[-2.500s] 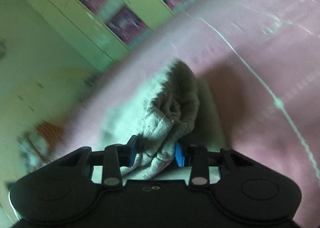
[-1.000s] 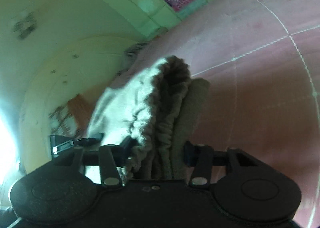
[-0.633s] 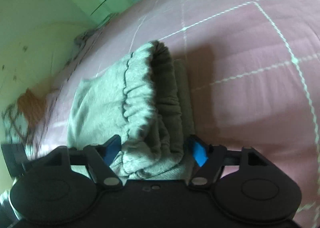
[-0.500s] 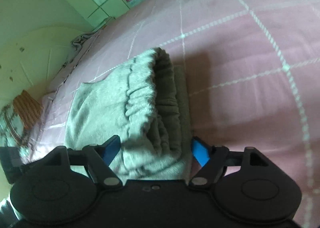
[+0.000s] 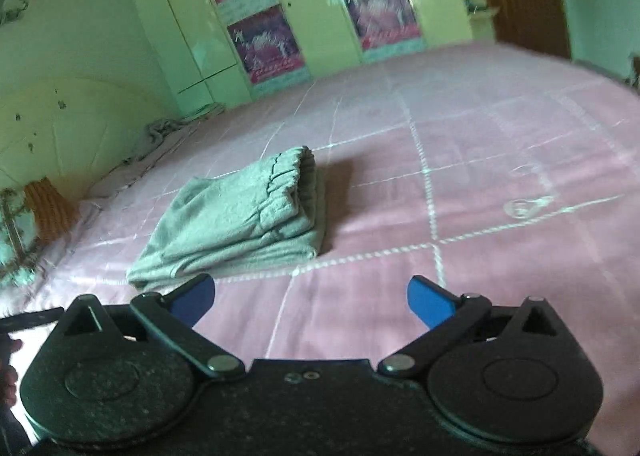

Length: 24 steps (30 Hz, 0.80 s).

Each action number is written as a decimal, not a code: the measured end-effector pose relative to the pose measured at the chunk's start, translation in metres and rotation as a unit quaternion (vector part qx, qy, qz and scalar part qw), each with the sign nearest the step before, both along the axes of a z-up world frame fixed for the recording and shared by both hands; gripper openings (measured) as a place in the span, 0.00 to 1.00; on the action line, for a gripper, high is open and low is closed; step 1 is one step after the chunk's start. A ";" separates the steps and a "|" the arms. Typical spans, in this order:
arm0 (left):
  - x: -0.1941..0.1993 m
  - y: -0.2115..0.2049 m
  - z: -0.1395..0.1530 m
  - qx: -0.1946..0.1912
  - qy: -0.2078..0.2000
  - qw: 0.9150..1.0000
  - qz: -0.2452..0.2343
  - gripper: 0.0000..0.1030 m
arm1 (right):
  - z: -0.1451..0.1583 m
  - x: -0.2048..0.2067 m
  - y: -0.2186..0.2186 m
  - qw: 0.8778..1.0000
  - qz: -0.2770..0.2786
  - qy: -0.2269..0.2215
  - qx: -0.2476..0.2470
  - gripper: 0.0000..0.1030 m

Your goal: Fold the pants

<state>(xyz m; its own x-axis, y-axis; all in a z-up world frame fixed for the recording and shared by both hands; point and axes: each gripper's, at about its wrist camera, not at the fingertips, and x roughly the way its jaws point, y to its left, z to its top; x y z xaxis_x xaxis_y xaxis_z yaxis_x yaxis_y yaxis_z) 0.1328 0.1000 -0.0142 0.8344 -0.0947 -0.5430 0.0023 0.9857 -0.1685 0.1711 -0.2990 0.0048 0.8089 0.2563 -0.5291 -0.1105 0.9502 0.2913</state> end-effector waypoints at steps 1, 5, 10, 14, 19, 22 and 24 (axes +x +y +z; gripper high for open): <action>-0.015 -0.003 0.004 -0.002 -0.006 1.000 0.001 0.89 | 0.005 -0.014 0.006 1.000 -0.002 -0.006 -0.013 0.99; -0.057 -0.024 0.020 0.012 -0.024 0.999 -0.021 0.92 | 0.018 -0.069 0.033 0.999 -0.010 -0.032 -0.043 1.00; -0.093 -0.044 0.049 0.014 -0.038 0.999 -0.018 0.95 | 0.034 -0.113 0.057 0.998 -0.017 -0.042 -0.037 1.00; -0.119 -0.058 0.059 0.021 -0.050 0.998 -0.027 0.96 | 0.044 -0.142 0.073 0.998 -0.015 -0.057 -0.039 0.99; -0.142 -0.073 0.057 0.035 -0.051 0.997 -0.036 0.96 | 0.047 -0.163 0.090 0.995 -0.013 -0.067 -0.069 1.00; -0.147 -0.079 0.058 0.037 -0.057 0.997 -0.036 0.96 | 0.046 -0.167 0.096 0.995 -0.002 -0.065 -0.071 0.99; -0.149 -0.082 0.060 0.038 -0.061 0.997 -0.038 0.96 | 0.047 -0.168 0.099 0.995 -0.002 -0.067 -0.073 0.99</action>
<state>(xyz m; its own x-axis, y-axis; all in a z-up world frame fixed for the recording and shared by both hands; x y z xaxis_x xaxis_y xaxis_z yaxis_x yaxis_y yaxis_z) -0.0164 0.0182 0.0459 0.8869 -0.1221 -0.4456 0.0929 0.9919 -0.0869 0.0034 -0.2003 0.0517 0.8754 0.1818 -0.4478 -0.1360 0.9818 0.1327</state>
